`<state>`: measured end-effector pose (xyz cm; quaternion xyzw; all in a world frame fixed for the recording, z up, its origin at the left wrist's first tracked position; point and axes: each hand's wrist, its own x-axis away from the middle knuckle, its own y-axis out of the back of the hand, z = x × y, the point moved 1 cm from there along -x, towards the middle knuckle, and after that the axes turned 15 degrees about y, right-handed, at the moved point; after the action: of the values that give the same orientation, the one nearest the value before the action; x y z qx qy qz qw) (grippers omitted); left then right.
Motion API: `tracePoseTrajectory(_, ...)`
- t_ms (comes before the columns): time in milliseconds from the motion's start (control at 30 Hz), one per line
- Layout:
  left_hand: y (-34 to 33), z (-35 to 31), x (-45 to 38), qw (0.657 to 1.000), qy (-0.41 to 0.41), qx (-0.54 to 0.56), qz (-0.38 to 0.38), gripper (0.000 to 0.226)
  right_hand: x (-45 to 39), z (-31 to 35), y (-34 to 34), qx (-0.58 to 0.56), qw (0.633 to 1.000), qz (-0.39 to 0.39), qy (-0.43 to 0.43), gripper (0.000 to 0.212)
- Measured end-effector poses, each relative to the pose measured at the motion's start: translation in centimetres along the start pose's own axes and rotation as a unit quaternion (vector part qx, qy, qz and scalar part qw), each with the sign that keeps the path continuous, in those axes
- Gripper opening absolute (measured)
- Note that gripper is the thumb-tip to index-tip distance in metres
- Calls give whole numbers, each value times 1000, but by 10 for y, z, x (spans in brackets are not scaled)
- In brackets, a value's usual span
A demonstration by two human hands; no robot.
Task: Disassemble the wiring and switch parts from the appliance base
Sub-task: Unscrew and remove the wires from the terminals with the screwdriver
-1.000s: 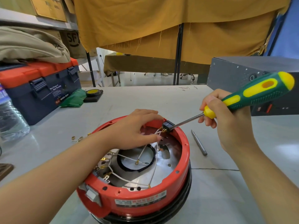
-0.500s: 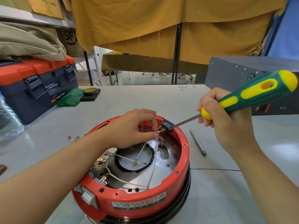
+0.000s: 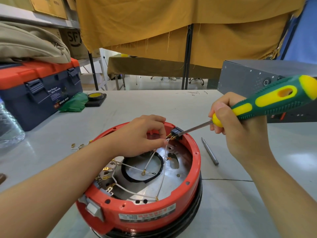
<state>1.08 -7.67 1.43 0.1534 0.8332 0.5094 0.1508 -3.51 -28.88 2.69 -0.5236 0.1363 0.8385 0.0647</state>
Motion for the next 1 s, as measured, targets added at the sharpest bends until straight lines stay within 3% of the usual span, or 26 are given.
tracePoseTrajectory(633, 0, -3, 2, 1000, 10, -4, 7, 9, 2, 11, -6, 72, 993, 58, 70, 21)
tracePoseTrajectory(1000, 1, -4, 0, 999, 37, -8, 1, 11, 1, -4, -12, 21, 999, 31, 2, 31)
